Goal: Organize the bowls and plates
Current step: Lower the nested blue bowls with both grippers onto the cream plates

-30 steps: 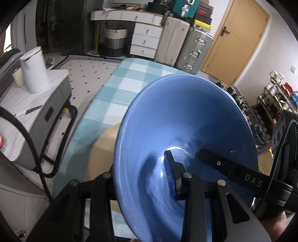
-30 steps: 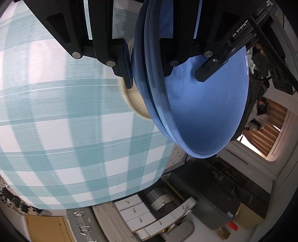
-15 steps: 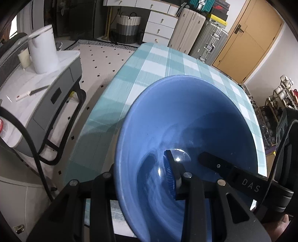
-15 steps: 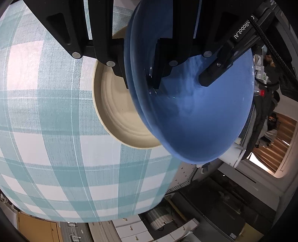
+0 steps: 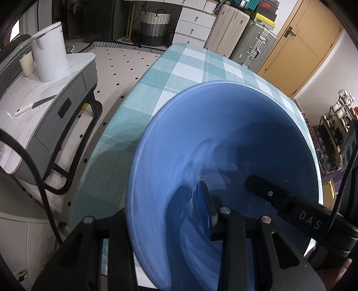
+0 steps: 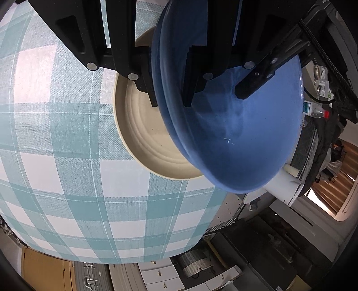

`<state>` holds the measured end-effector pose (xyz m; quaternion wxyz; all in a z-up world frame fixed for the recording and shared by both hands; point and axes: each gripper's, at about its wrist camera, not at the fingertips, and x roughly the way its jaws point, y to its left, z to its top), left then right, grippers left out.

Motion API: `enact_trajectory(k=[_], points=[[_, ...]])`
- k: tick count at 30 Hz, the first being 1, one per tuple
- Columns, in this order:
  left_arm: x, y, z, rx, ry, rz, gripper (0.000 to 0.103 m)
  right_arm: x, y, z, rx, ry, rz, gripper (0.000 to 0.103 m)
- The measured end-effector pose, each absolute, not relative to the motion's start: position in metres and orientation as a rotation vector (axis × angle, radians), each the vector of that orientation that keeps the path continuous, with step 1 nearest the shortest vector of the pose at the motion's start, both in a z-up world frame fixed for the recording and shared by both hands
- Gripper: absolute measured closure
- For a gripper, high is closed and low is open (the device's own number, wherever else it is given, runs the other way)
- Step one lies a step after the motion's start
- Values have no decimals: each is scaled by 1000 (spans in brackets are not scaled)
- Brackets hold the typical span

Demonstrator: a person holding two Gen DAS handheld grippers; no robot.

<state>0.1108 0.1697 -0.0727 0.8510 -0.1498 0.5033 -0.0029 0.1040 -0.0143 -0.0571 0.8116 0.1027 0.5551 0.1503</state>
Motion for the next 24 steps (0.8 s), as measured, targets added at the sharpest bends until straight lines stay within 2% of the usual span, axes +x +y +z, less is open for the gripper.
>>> enact_trajectory(k=[8, 11, 14, 21, 22, 24], points=[[113, 170, -73, -316, 1058, -8, 69, 110, -12, -56, 216, 1199, 315, 80], [114, 171, -74, -320, 1051, -17, 69, 110, -12, -55, 219, 1200, 317, 78], [114, 171, -74, -316, 1049, -20, 69, 109, -10, -50, 218, 1179, 331, 70], [113, 176, -73, -307, 1050, 14, 62, 103, -8, -39, 164, 1137, 325, 69], [113, 177, -72, -304, 1047, 22, 58, 102, -8, -38, 163, 1133, 324, 68], [112, 179, -70, -292, 1033, 39, 56, 100, -10, -35, 155, 1118, 319, 62]])
